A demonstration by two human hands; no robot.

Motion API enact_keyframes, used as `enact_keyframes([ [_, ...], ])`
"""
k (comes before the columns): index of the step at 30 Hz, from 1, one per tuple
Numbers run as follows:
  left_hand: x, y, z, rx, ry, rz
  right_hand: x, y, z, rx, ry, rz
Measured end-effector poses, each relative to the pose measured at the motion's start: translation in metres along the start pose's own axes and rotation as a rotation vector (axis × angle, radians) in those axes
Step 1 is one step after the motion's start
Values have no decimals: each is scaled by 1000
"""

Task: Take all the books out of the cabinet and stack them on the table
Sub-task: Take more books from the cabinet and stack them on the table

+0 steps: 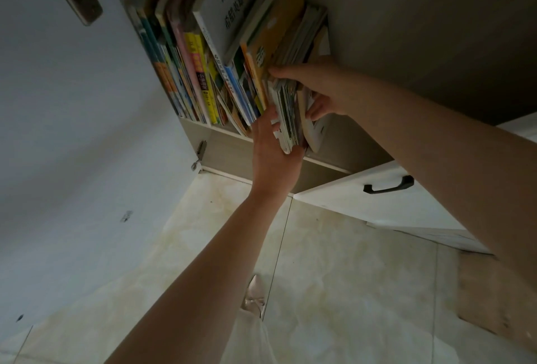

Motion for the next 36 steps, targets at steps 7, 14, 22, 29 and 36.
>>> enact_keyframes([
  [7, 7, 0, -6, -26, -18, -4, -5, -3, 5, -37, -5, -114],
  [14, 5, -5, -6, 21, -71, -68, -14, -2, 11, -36, -44, -139],
  [22, -3, -18, 2, 208, -152, -22, -17, 17, 6, -7, 85, 45],
  [29, -5, -29, 3, 382, -155, -112, -29, 33, 12, 50, 98, 89],
  [36, -13, -40, -5, 361, -144, -172, -45, 24, 28, 93, 72, 97],
])
Point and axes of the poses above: each hand's wrist, its own x-axis towards the middle knuckle, its own y-axis out of the back of the hand, z = x × y, the point moved 9 cm from there along x, towards the middle knuckle, and after that the axes turned 12 degrees about -z, right-handed, at the moved point
